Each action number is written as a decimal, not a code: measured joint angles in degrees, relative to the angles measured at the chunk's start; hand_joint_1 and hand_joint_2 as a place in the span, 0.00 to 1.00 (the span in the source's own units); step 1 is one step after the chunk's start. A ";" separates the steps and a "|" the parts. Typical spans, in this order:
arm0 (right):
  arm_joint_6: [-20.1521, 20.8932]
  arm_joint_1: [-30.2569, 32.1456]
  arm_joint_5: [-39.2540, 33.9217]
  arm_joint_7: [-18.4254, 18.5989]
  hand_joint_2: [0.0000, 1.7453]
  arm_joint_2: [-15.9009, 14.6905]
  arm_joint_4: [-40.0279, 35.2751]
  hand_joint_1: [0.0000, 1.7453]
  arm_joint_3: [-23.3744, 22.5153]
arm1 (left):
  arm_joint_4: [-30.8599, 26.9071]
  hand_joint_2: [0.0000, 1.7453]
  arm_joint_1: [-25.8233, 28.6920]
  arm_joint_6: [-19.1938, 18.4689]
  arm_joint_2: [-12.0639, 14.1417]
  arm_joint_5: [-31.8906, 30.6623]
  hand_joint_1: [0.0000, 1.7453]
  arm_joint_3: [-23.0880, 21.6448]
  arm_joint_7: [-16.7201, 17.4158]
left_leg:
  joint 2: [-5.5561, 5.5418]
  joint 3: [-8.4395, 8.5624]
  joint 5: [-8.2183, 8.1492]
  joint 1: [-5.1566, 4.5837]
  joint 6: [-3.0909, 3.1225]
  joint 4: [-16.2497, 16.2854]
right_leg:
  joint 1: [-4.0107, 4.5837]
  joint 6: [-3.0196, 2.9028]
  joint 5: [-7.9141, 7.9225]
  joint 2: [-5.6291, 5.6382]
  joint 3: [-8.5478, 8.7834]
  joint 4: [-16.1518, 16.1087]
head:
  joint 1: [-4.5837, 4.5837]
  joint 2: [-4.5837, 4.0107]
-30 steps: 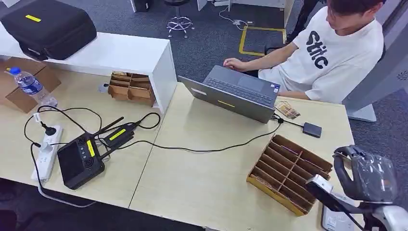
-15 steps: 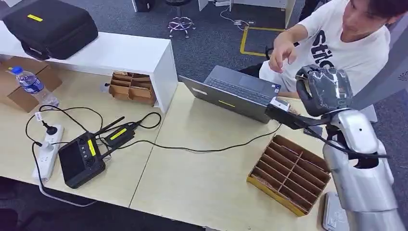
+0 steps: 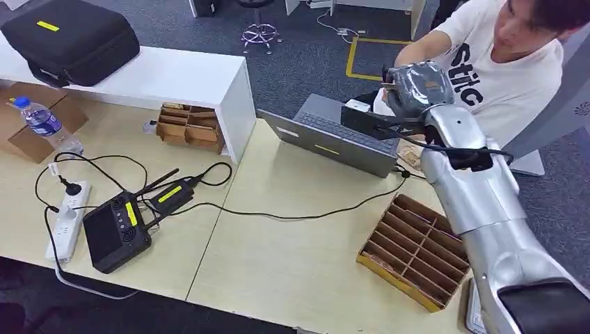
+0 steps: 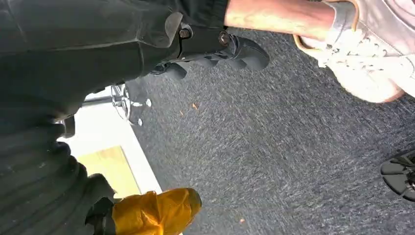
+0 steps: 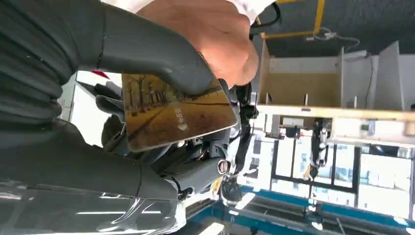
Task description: Pass the card to the sensor for recognition and then transmit it.
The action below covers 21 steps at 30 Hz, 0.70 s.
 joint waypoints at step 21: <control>-7.41 2.66 -0.76 -4.14 1.00 1.73 7.51 0.00 1.25 | 0.00 1.00 0.23 0.90 -0.04 0.20 0.00 -1.53 0.00 | -0.04 0.01 -0.05 -0.01 0.01 0.03 | -0.01 0.01 -0.03 -0.04 -0.02 -0.05 | 0.00 0.00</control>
